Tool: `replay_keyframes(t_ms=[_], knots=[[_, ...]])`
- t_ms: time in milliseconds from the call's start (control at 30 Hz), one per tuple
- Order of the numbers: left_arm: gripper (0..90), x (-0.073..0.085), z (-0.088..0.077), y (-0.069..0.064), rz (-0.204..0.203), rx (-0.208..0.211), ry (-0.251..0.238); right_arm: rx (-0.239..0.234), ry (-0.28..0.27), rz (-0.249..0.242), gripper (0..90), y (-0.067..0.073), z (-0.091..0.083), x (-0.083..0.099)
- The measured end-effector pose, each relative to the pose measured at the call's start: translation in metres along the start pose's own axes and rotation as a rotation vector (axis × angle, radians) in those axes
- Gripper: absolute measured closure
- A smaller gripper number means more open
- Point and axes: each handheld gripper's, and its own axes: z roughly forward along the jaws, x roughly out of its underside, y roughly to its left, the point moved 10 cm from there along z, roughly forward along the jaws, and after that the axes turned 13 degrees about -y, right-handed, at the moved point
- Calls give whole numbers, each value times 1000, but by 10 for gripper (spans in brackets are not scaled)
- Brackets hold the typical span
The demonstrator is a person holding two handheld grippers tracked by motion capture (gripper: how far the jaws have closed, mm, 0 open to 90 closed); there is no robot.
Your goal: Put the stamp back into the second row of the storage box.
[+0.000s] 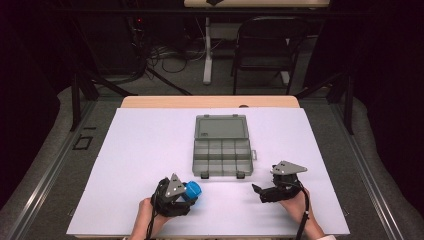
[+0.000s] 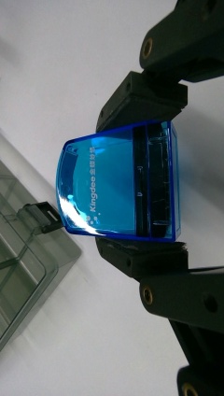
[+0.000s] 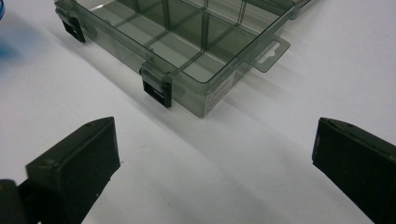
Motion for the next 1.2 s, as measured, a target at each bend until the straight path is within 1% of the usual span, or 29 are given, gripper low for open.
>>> replay_keyframes(t_ms=[133, 167, 200, 233, 300, 400, 433, 500, 533, 600, 800, 833, 867, 900, 1200], knots=[[413, -4, 0, 1, 13, 0, -5, -3, 2, -3, 2, 1, 0, 0], [413, -7, -1, 2, 29, 6, -3, 0, 3, -7, 2, 0, 0, 0], [413, -7, -1, 2, 29, 6, -3, 0, 3, -7, 2, 0, 0, 0], [413, -10, -1, 2, 44, 4, -8, -2, -1, -2, 2, 0, 0, 0], [413, -13, -1, 3, 50, 6, -9, 1, -3, -3, 2, 0, 0, -1], [413, -16, -1, 3, 51, 13, -16, 0, -4, -1, 2, 0, 0, -1], [413, -18, -1, 2, 39, 33, -26, -1, -3, -4, 2, 0, 0, -1], [413, -19, -1, 2, 39, 40, -26, 0, 1, -6, 2, 0, 1, 0], [413, -20, -1, 3, 52, 35, -26, -1, -1, -2, 2, 0, 1, 0], [413, -21, -1, 3, 53, 37, -30, -1, 0, -2, 2, 1, 1, 0], [413, -28, -3, 6, 74, 31, -37, 3, -5, -4, 2, 0, 0, -1], [413, -30, -3, 6, 84, 34, -33, 7, -8, -3, 2, 0, 0, -1], [413, -30, -3, 6, 84, 34, -33, 8, -9, -1, 2, 0, 0, -2], [413, -32, -1, 6, 101, 38, -28, 8, -11, 1, 2, 0, -1, -2], [413, -39, 3, 9, 129, 47, -22, 0, -3, 2, 2, 2, 1, 0]])
